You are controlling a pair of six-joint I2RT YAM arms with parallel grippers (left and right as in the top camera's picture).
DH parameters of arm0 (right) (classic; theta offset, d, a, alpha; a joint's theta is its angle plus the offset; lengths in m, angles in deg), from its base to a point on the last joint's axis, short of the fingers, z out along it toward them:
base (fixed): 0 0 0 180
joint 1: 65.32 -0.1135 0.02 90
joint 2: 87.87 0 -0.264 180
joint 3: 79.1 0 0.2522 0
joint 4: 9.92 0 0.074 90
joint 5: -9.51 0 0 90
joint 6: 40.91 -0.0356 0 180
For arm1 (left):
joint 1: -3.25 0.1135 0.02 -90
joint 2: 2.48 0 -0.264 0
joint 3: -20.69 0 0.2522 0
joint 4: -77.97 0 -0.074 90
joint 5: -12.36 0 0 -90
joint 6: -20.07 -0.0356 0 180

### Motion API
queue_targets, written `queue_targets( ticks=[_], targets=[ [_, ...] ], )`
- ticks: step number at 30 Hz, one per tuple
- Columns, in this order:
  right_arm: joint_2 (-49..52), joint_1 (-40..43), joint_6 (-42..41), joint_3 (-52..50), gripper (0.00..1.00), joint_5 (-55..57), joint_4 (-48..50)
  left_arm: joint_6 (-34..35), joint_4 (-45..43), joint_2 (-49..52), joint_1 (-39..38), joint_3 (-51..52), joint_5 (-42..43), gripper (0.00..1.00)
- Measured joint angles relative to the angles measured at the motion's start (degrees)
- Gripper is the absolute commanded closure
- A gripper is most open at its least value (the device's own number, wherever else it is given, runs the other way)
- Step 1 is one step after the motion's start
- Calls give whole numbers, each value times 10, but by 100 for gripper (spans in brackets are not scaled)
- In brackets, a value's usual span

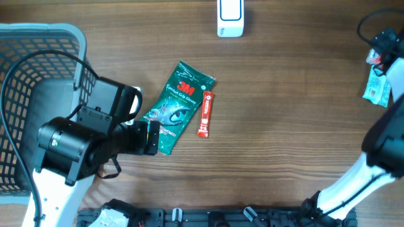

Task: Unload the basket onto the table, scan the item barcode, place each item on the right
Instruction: 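Carry the red packet to the right edge and release it, then reach the right gripper to the red Nescafe stick and grasp it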

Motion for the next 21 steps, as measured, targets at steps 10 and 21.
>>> queue_targets(
  ticks=[10, 21],
  targets=[
    [-162, -197, -75, 6, 5, -273, -279, 0, 0, 0, 0, 0, 0, 0],
    [-102, -518, -110, -67, 21, -297, -324, 0, 0, 0, 0, 0, 0, 0]
  ],
)
